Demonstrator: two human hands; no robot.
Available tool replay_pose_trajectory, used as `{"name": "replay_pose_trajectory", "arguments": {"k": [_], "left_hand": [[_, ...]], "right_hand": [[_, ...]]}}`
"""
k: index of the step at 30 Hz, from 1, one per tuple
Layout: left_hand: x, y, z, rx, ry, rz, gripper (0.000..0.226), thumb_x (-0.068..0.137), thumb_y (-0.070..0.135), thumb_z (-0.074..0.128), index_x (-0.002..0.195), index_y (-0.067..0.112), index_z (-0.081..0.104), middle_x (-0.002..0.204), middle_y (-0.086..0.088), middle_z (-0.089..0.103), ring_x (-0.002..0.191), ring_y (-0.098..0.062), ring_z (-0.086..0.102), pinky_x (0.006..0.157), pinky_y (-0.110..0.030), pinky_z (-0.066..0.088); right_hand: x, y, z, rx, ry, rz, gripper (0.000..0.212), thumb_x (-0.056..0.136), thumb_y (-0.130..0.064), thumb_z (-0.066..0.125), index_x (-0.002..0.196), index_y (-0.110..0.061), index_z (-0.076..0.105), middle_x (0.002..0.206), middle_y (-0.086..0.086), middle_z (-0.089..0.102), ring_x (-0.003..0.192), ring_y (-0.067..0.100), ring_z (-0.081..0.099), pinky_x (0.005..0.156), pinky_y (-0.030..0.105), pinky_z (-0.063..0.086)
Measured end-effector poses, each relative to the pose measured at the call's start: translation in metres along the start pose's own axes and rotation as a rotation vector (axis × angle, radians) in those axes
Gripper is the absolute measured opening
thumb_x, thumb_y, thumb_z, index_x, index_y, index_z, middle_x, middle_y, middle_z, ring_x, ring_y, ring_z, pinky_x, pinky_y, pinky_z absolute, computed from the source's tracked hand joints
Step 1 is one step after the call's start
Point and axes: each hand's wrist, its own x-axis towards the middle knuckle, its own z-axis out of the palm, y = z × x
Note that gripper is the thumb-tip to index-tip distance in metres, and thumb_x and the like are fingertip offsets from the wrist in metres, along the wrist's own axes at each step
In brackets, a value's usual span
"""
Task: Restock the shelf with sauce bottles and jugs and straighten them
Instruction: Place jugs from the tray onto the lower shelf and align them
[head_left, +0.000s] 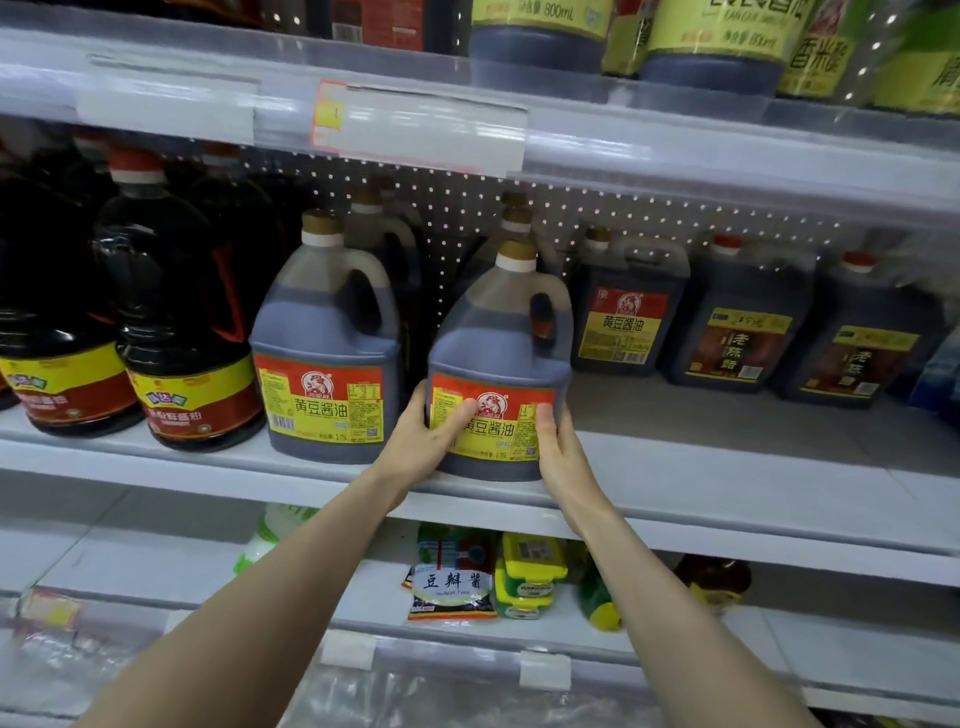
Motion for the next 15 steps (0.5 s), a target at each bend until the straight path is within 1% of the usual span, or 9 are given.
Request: {"name": "replay_pose_trajectory", "arguments": {"k": [2,4,5,6,8,10,12,15], "left_hand": [[0.003,-0.006,0.000,-0.014,0.005,-0.004,0.045,0.091,0.033,0.060,0.132,0.028,0.041,0.107,0.018,0.061,0.096,0.006,0.058,0.073,-0.010,0.047],[0.006,-0.010,0.000,-0.010,0.000,0.005,0.044,0.090,0.034,0.060,0.129,0.030,0.041,0.107,0.018,0.061,0.097,0.006,0.058,0.077,-0.011,0.045],[0.008,-0.013,-0.001,-0.015,-0.011,0.011,0.044,0.089,0.034,0.061,0.128,0.030,0.041,0.106,0.018,0.061,0.097,0.006,0.058,0.078,-0.012,0.045],[0.009,-0.016,-0.001,-0.022,-0.021,0.014,0.045,0.088,0.035,0.062,0.127,0.030,0.042,0.106,0.018,0.061,0.096,0.006,0.058,0.079,-0.013,0.045],[0.009,-0.021,-0.001,-0.025,-0.019,0.031,0.049,0.085,0.036,0.064,0.128,0.030,0.043,0.107,0.017,0.062,0.097,0.004,0.058,0.084,-0.018,0.046],[0.008,-0.023,-0.002,-0.013,-0.019,0.060,0.054,0.078,0.044,0.065,0.127,0.031,0.044,0.108,0.018,0.062,0.100,0.004,0.059,0.090,-0.024,0.046],[0.009,-0.025,-0.002,0.005,-0.014,0.083,0.061,0.070,0.052,0.062,0.126,0.033,0.046,0.108,0.020,0.062,0.101,0.003,0.059,0.093,-0.026,0.046],[0.010,-0.027,-0.001,0.010,-0.004,0.108,0.066,0.068,0.056,0.061,0.128,0.032,0.047,0.110,0.019,0.063,0.104,0.001,0.059,0.095,-0.027,0.046]], "right_hand": [[0.002,0.002,0.001,0.007,0.004,-0.001,0.083,0.077,-0.065,0.032,0.149,-0.026,0.025,0.133,-0.002,0.052,0.122,0.015,0.050,0.104,0.033,0.042],[0.003,0.004,0.001,0.017,0.016,-0.011,0.069,0.080,-0.062,0.032,0.139,-0.026,0.035,0.123,-0.006,0.056,0.114,0.011,0.053,0.095,0.026,0.044],[0.002,0.004,0.002,0.026,0.028,-0.017,0.060,0.081,-0.061,0.032,0.132,-0.030,0.038,0.117,-0.009,0.057,0.111,0.009,0.054,0.092,0.023,0.044],[0.002,0.006,0.002,0.031,0.038,-0.018,0.057,0.080,-0.062,0.033,0.127,-0.032,0.039,0.114,-0.011,0.057,0.108,0.008,0.055,0.090,0.023,0.043],[0.001,0.009,0.002,0.030,0.051,-0.025,0.057,0.077,-0.065,0.035,0.125,-0.034,0.041,0.111,-0.014,0.058,0.107,0.006,0.056,0.090,0.023,0.044],[0.001,0.012,0.002,0.027,0.056,-0.038,0.060,0.077,-0.066,0.036,0.127,-0.034,0.043,0.111,-0.015,0.059,0.104,0.004,0.056,0.090,0.023,0.044],[0.002,0.012,0.002,0.016,0.062,-0.041,0.063,0.076,-0.068,0.035,0.130,-0.036,0.043,0.110,-0.017,0.058,0.102,0.003,0.056,0.091,0.023,0.043],[0.004,0.013,0.002,-0.021,0.073,-0.056,0.072,0.075,-0.071,0.032,0.138,-0.037,0.041,0.115,-0.015,0.057,0.108,0.007,0.055,0.095,0.026,0.042]]}}
